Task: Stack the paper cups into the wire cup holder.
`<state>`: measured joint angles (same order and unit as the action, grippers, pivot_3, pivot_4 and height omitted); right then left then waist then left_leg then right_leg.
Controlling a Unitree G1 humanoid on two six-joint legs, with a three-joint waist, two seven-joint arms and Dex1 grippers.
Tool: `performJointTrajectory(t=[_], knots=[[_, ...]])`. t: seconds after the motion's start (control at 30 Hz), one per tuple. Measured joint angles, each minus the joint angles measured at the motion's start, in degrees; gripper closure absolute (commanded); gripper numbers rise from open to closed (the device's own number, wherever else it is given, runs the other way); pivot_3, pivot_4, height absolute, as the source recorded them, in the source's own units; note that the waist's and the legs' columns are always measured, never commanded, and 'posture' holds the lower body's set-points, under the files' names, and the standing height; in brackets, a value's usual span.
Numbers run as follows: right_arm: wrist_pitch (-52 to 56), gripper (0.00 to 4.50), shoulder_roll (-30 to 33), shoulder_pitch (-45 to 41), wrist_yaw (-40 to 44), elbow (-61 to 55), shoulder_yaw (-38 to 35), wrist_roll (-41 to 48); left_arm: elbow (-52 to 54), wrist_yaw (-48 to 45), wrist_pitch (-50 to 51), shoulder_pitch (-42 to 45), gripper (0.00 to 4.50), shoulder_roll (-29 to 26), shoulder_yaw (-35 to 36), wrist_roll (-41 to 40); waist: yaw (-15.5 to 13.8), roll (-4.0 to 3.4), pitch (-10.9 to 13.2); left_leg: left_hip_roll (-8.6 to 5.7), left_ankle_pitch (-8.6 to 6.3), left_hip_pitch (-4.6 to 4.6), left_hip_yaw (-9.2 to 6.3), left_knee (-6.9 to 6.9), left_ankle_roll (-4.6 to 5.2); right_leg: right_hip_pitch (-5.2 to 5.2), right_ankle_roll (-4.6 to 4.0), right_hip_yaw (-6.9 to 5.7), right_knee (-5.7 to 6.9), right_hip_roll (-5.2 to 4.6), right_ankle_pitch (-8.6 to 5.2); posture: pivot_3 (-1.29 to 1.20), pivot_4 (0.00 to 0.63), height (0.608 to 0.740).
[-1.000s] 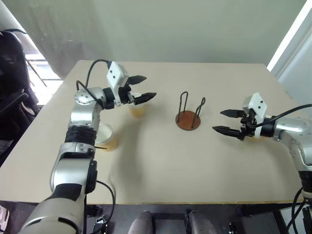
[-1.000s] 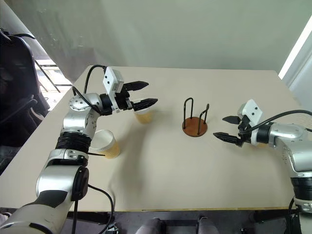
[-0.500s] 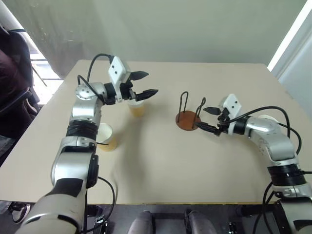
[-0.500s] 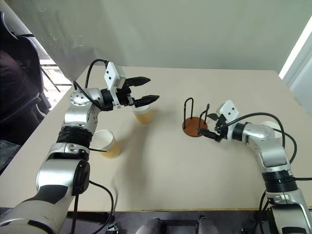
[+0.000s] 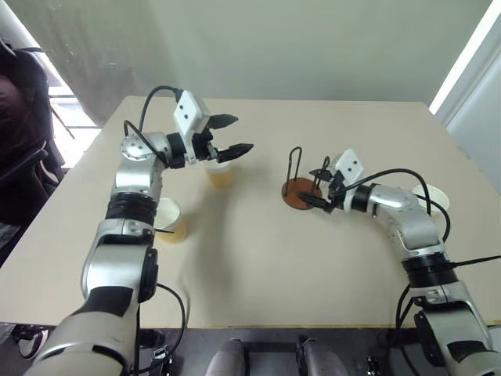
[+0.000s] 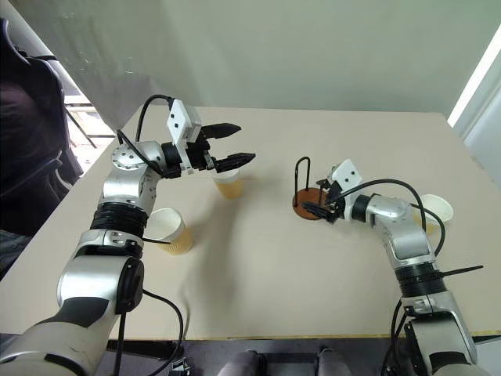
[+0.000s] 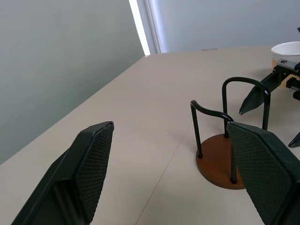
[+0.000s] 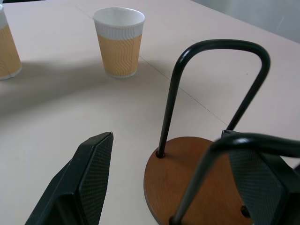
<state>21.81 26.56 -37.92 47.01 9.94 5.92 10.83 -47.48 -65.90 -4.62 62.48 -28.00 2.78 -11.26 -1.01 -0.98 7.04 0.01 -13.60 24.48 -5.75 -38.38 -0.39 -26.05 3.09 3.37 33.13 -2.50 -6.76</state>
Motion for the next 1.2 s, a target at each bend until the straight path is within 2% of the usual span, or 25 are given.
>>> performJointTrajectory(t=[0.2, 0.3, 0.6, 0.97, 1.2], knots=[[-0.9, 0.70, -1.1, -0.7, -0.2, 1.5, 0.2, -0.9, 0.0, 0.0, 0.0, 0.0, 0.38, 0.0, 0.0, 0.0, 0.0, 0.00, 0.0, 0.00, -0.01, 0.00, 0.00, 0.01, -0.02, -0.01, -0.02, 0.00, 0.00, 0.00, 0.01, 0.00, 0.150, 0.740], [-0.8, 1.25, -1.1, -0.9, -0.1, 1.7, 0.2, -0.9, 0.0, 0.0, 0.0, 0.0, 0.34, -0.1, 0.0, 0.0, 0.0, 0.00, 0.0, 0.00, -0.01, 0.00, -0.01, 0.02, -0.02, -0.01, -0.02, -0.01, 0.00, 0.00, 0.01, 0.00, 0.150, 0.740], [-0.1, 4.48, 0.0, -2.2, 4.6, 4.1, 1.0, -0.8, 0.0, -0.4, 0.0, 0.0, 0.34, -0.3, 0.0, 0.1, 0.0, 0.00, 0.0, 0.00, -0.02, 0.01, -0.01, 0.06, -0.03, -0.03, -0.03, 0.00, -0.01, 0.00, 0.01, 0.00, 0.150, 0.740], [-0.6, 4.48, 3.3, -5.7, 13.3, 8.3, 2.0, -0.9, 0.0, -7.5, 2.2, -0.2, 0.34, -2.3, -1.2, 0.1, 0.0, 0.00, 0.0, 0.01, -0.02, 0.04, -0.02, 0.11, -0.04, -0.08, -0.05, 0.00, -0.02, 0.01, 0.01, 0.00, 0.150, 0.740], [0.0, 4.48, 3.6, -8.7, 20.2, 8.6, 3.3, -0.3, 0.0, -8.9, 2.6, -0.2, 0.34, -2.5, -1.5, 0.1, 0.1, 0.00, 0.0, 0.02, -0.01, 0.09, -0.02, 0.14, -0.04, -0.16, -0.07, 0.00, -0.02, 0.02, 0.00, 0.00, 0.150, 0.740]])
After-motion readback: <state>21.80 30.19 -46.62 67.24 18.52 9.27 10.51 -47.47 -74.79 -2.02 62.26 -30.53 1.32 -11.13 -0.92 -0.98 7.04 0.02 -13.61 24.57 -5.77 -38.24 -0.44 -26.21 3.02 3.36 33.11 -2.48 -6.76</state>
